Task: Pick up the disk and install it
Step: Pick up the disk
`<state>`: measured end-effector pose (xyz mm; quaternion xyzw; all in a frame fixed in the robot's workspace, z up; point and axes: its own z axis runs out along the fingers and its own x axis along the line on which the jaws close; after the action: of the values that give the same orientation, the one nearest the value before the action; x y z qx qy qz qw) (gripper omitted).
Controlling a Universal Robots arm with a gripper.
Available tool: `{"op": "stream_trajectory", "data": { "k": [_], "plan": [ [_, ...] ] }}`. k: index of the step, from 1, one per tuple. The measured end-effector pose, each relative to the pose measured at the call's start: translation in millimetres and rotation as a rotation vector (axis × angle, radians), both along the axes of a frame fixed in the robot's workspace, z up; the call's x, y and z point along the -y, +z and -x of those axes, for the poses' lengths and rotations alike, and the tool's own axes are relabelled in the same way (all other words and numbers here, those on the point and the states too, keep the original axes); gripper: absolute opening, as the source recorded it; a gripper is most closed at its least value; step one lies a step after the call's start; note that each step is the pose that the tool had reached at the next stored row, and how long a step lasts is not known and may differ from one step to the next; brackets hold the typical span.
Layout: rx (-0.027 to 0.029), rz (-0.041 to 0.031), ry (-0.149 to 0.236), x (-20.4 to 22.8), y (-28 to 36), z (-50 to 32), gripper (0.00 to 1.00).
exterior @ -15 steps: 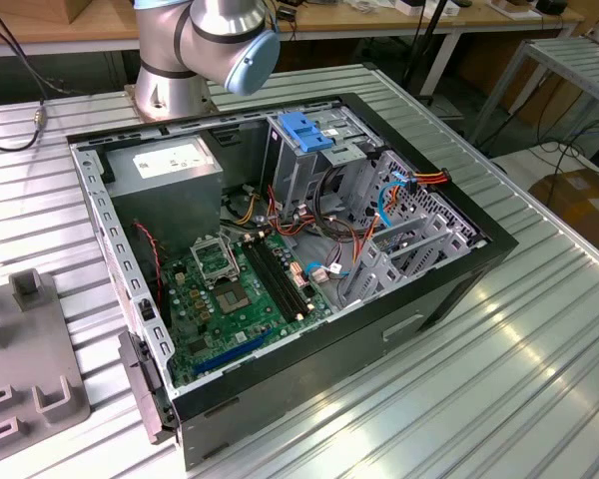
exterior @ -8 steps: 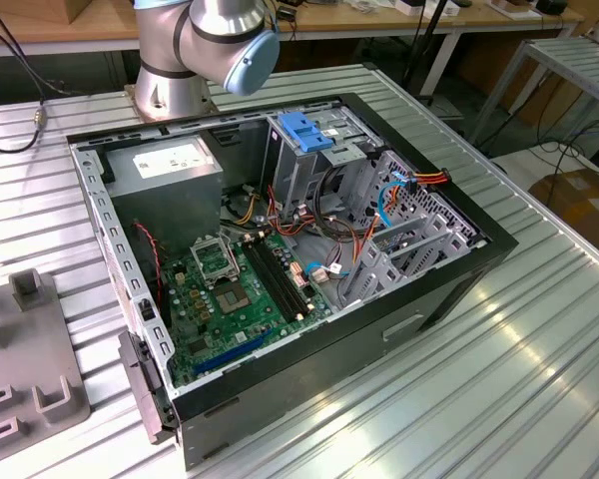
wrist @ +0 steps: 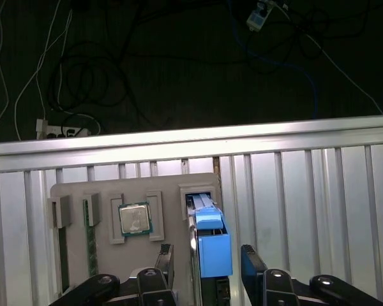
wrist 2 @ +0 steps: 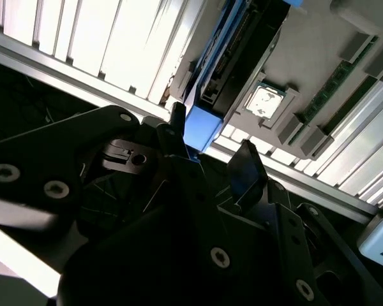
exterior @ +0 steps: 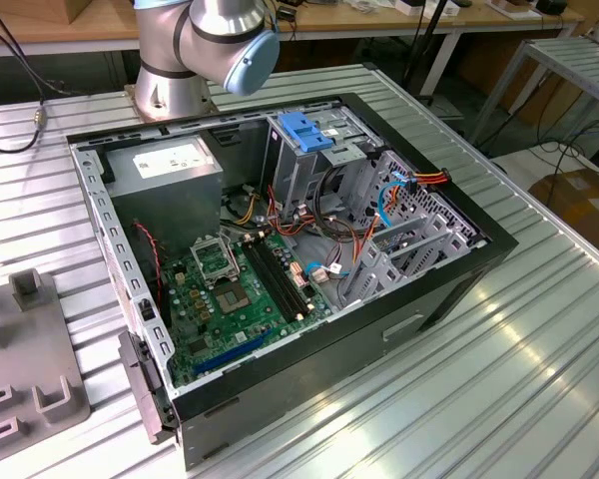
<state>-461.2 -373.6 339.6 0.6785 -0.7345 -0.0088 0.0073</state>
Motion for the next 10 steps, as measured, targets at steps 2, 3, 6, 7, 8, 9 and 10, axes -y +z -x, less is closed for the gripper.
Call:
{"op": "stream_trajectory", "data": {
  "k": [2, 3, 6, 7, 8, 9, 10],
  "plan": [
    [0.0005, 0.0, 0.0, 0.0, -0.9, 0.0, 0.54],
    [0.0006, 0.0002, 0.0, 0.1, -1.7, 0.0, 0.54],
    [0.0015, 0.0008, 0.0, 0.0, -5.2, 0.0, 0.54],
    [0.0019, 0.0011, 0.0, 0.0, -7.2, 0.0, 0.54],
    [0.0024, 0.0013, 0.0, 0.0, -10.7, 0.0, 0.54],
    [0.0028, 0.0013, 0.0, 0.0, -13.7, 0.0, 0.54],
    [0.0034, 0.0013, 0.0, 0.0, -16.7, 0.1, 0.54]
  ]
}}
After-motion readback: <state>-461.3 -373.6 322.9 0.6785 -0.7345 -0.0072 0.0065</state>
